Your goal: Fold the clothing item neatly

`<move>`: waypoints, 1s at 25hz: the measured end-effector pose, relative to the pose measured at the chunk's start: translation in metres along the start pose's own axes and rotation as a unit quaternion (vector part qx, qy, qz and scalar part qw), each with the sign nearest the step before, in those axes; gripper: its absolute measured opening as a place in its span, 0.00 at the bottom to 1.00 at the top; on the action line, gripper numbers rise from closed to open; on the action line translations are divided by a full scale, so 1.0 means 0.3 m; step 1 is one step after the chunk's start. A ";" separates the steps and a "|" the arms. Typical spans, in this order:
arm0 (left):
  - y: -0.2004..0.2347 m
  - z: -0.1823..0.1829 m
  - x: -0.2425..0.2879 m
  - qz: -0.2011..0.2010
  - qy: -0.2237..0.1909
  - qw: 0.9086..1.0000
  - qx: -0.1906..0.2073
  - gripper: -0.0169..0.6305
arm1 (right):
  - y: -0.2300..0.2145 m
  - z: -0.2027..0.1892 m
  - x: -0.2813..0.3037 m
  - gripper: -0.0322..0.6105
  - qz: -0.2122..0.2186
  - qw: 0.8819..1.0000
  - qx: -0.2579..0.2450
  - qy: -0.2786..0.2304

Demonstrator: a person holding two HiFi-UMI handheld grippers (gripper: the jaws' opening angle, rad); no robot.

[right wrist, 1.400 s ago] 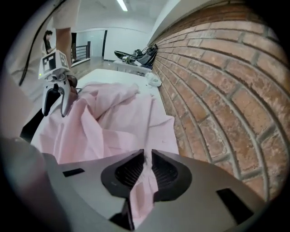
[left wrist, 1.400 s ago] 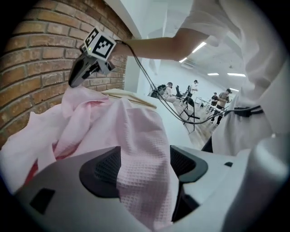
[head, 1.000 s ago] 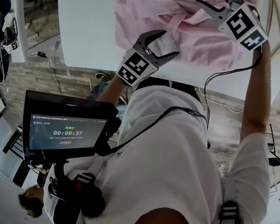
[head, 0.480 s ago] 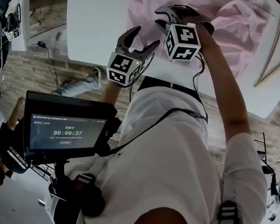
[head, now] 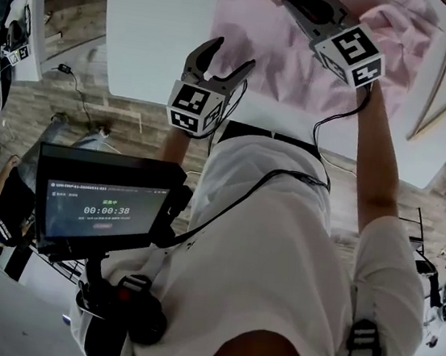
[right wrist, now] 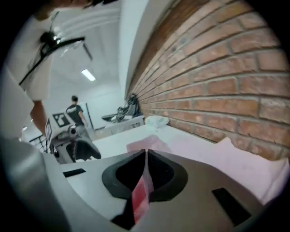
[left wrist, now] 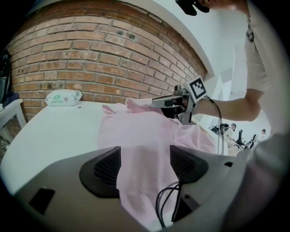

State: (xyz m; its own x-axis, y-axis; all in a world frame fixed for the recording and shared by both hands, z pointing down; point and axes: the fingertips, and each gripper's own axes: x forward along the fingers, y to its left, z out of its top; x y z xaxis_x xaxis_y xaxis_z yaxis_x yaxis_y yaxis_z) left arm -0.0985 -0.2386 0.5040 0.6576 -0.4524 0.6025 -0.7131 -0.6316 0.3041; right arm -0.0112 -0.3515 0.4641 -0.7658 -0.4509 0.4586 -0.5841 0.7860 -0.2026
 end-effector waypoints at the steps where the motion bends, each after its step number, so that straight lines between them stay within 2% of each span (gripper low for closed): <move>1: -0.002 0.011 0.004 -0.002 -0.002 1.000 0.004 0.56 | -0.065 0.000 -0.035 0.08 -0.017 0.999 0.037 -0.020; 4: -0.012 0.034 0.021 -0.010 -0.001 1.000 0.027 0.55 | -0.224 -0.021 -0.115 0.08 -0.053 0.992 0.106 -0.050; 6: -0.021 0.035 0.038 -0.016 0.004 0.999 0.038 0.56 | -0.311 -0.059 -0.149 0.08 -0.095 0.986 0.130 -0.033; 8: -0.030 0.030 0.051 -0.019 0.009 0.999 0.036 0.56 | -0.368 -0.128 -0.184 0.09 -0.130 0.979 0.157 0.005; 9: -0.035 0.030 0.055 -0.019 0.011 0.999 0.036 0.55 | -0.385 -0.158 -0.208 0.10 -0.142 0.976 0.162 0.021; 11: -0.049 0.043 0.064 -0.019 0.011 0.999 0.043 0.55 | -0.391 -0.169 -0.269 0.10 -0.153 0.978 0.135 0.038; 13: -0.062 0.064 0.072 -0.030 0.011 0.998 0.058 0.55 | -0.331 -0.138 -0.315 0.13 -0.121 0.988 0.087 0.049; 15: -0.090 0.077 0.084 -0.060 0.018 0.995 0.082 0.55 | -0.202 -0.136 -0.331 0.18 -0.042 0.995 0.035 0.088; 16: -0.114 0.077 0.091 -0.081 0.024 0.992 0.097 0.55 | -0.132 -0.159 -0.336 0.21 -0.001 0.993 0.005 0.121; 18: -0.162 0.069 0.101 -0.113 0.034 0.985 0.129 0.55 | -0.022 -0.215 -0.346 0.28 0.061 0.980 -0.050 0.181; 20: -0.198 0.059 0.102 -0.129 0.037 0.981 0.143 0.55 | 0.046 -0.243 -0.351 0.36 0.099 0.970 -0.073 0.210; 23: -0.258 0.047 0.112 -0.141 0.036 0.979 0.140 0.55 | 0.089 -0.283 -0.343 0.36 0.126 0.959 -0.102 0.234; 25: -0.291 0.034 0.122 -0.147 0.038 0.979 0.139 0.55 | 0.092 -0.326 -0.319 0.36 0.130 0.943 -0.145 0.269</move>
State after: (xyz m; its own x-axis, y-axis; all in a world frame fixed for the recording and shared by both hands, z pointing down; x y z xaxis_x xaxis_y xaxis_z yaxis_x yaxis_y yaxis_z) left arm -0.0096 -0.2063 0.4921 0.7971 -0.1840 0.5751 -0.3949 -0.8793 0.2661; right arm 0.0725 -0.2453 0.4992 -0.5802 -0.0076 0.8144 -0.2377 0.9580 -0.1603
